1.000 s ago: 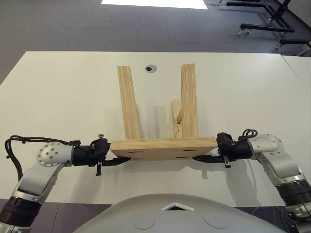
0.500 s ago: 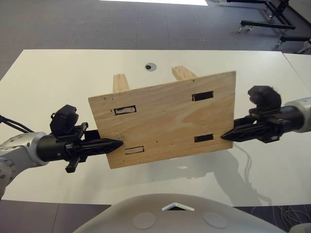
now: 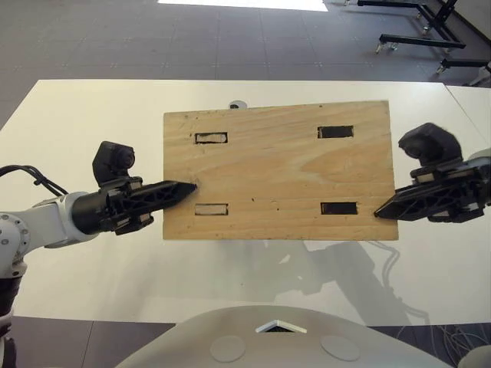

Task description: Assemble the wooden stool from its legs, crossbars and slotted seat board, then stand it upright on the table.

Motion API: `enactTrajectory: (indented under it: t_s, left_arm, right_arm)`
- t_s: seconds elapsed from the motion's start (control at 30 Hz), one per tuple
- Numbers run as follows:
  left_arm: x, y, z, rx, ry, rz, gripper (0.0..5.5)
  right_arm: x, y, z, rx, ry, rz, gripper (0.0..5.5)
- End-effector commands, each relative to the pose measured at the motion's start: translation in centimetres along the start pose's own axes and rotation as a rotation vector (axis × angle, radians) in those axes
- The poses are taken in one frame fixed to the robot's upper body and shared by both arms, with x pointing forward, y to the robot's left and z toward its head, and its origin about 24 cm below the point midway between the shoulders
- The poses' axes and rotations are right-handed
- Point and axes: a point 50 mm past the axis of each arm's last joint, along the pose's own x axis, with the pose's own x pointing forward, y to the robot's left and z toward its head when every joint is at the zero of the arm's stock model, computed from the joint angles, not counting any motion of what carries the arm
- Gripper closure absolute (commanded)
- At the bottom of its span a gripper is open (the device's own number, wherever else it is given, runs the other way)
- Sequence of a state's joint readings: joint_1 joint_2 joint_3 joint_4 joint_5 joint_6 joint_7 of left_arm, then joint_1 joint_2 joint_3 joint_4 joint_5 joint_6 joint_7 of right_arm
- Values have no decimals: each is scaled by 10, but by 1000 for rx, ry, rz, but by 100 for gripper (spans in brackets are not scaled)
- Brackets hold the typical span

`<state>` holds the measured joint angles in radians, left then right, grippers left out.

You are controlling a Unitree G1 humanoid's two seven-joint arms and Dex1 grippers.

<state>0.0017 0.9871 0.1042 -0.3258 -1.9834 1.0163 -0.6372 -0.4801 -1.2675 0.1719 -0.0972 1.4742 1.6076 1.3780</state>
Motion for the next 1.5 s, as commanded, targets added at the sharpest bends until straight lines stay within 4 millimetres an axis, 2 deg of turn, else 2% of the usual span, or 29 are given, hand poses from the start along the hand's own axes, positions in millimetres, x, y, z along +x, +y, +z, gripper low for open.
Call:
enactTrajectory:
  t_s: [0.03, 0.17, 0.3, 0.5, 0.6, 0.7, 0.93, 1.03, 1.13, 1.3, 1.43, 1.5]
  left_arm:
    - [3, 8, -1, -26, 13, 32, 288]
    - [0, 10, 6, -6, -14, 71, 219]
    - [-16, 8, 21, 74, -70, 132, 215]
    - [-31, 2, 32, 206, -165, 161, 215]
    - [-37, -1, 26, 236, -186, 175, 215]
    - [-48, -7, 12, 273, -246, 207, 215]
    - [-51, -8, -12, 336, -348, 242, 215]
    - [-48, -10, -28, 416, -288, 268, 215]
    - [-48, -14, -44, 469, -254, 261, 215]
    - [-43, -14, -54, 497, -205, 252, 215]
    - [-39, -13, -61, 521, -126, 264, 215]
    - [-38, -13, -63, 533, -94, 248, 215]
  right_arm:
    - [4, -10, 5, -15, -24, 15, 358]
    - [-4, -25, 9, -39, -121, -68, 275]
    - [-29, -39, -5, -35, -246, -231, 199]
    - [-37, -41, -6, -134, -380, -264, 194]
    - [-39, -40, -5, -184, -446, -251, 194]
    - [-43, -38, -6, -256, -530, -251, 194]
    - [-32, -25, -10, -345, -596, -117, 194]
    - [-38, -26, -15, -415, -659, -191, 194]
    - [-42, -21, -7, -523, -702, -204, 194]
    - [-45, -17, -7, -696, -747, -249, 194]
    - [-44, -24, -18, -864, -626, -382, 194]
    - [-53, -18, -11, -976, -576, -434, 194]
